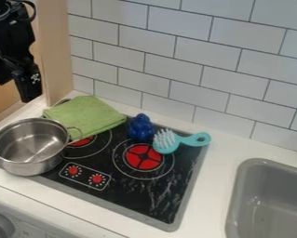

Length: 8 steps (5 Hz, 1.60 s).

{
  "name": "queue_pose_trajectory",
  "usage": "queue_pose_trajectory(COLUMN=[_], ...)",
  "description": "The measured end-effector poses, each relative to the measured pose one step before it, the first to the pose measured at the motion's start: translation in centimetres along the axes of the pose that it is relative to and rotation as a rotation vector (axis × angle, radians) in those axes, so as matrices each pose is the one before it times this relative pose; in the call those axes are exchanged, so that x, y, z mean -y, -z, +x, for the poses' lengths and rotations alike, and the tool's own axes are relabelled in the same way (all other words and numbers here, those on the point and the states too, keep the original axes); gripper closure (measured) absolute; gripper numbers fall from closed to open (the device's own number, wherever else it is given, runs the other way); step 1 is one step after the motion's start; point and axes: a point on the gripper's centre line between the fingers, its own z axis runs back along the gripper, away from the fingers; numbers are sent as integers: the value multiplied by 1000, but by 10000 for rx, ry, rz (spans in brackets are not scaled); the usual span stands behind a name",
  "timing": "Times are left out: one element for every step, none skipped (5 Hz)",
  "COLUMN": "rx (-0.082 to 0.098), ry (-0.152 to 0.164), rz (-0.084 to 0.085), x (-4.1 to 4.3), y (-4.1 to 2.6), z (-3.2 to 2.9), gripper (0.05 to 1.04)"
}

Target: Move the blue brass from the right burner and put below the burner

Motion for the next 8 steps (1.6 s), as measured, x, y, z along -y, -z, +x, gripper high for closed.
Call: queue_pose_trajectory(rx=[-434,-93,61,147,-21,-8,48,-236], ry=[-11,611,755,1053,2173,1758,852,470], rz=[-458,-301,-280,-245,-289,-84,-175,160], x=[1206,1506,1716,1544,2091,1734,523,435], y=[1292,189,196,-147,-107,590,1289,1434], z=[-1130,807,1240,1583,2705,2231,1564,1309], gripper=[84,84,84,84,84,84,84,84])
